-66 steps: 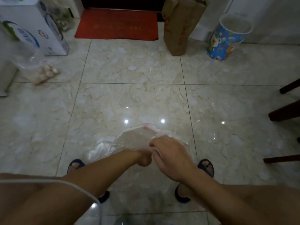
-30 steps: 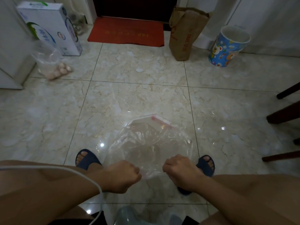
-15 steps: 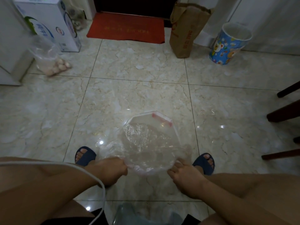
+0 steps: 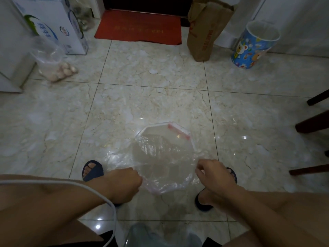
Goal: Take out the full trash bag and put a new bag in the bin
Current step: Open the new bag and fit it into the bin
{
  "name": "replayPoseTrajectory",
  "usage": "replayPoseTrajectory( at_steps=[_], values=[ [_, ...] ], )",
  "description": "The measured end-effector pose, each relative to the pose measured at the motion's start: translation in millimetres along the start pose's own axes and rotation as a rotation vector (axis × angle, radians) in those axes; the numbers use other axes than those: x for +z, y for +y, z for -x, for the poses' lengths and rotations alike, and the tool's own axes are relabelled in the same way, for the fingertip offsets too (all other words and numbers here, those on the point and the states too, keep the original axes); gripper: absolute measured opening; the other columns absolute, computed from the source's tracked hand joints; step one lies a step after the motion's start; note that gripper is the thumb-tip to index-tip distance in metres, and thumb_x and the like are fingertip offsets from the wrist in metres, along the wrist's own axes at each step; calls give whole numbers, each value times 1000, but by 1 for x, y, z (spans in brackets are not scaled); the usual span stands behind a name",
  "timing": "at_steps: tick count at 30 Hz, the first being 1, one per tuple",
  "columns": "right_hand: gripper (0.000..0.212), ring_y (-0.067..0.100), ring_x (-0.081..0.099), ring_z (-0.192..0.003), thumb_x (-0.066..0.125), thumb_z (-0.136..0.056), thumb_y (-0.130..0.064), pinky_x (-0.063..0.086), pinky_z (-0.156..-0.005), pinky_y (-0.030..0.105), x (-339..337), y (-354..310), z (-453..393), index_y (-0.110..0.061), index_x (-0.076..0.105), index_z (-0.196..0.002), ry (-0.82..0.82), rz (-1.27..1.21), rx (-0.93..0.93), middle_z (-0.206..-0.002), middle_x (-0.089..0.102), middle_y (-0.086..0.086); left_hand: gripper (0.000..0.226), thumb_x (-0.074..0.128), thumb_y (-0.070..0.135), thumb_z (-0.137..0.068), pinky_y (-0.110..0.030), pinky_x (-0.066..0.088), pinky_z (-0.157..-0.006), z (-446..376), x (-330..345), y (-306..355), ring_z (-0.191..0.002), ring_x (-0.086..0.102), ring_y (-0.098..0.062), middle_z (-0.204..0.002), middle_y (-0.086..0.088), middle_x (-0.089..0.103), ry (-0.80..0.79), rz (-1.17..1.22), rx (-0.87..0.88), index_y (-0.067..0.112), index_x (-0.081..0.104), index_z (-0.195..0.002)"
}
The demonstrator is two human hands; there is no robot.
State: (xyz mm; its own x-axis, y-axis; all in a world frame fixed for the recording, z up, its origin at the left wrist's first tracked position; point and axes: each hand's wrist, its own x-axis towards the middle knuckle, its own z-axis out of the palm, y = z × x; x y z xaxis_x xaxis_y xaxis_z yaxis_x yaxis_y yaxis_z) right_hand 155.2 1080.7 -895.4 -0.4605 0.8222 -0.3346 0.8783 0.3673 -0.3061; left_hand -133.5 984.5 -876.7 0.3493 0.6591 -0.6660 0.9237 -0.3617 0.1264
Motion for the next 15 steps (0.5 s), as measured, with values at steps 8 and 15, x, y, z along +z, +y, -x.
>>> replayPoseTrajectory(
  at_steps=[8, 15],
  values=[
    [24, 23, 65, -98, 54, -96, -20, 53, -82, 33, -2, -22, -13, -15, 64, -117, -7, 110, -277, -114, 67, 2, 19, 54, 34, -90, -32, 52, -65, 3, -25, 18, -70, 63, -18, -78, 0, 66, 432, -118, 287, 19, 64, -83],
    [23, 10, 66, -94, 62, -91, -17, 52, -88, 23, -10, -31, -38, -16, 72, -112, 210, -235, -111, -109, 72, -3, 10, 73, 18, -73, -29, 49, -60, -18, -50, -32, -57, 58, -18, -64, 2, 60, 520, -227, 221, 18, 63, -73]
  ],
)
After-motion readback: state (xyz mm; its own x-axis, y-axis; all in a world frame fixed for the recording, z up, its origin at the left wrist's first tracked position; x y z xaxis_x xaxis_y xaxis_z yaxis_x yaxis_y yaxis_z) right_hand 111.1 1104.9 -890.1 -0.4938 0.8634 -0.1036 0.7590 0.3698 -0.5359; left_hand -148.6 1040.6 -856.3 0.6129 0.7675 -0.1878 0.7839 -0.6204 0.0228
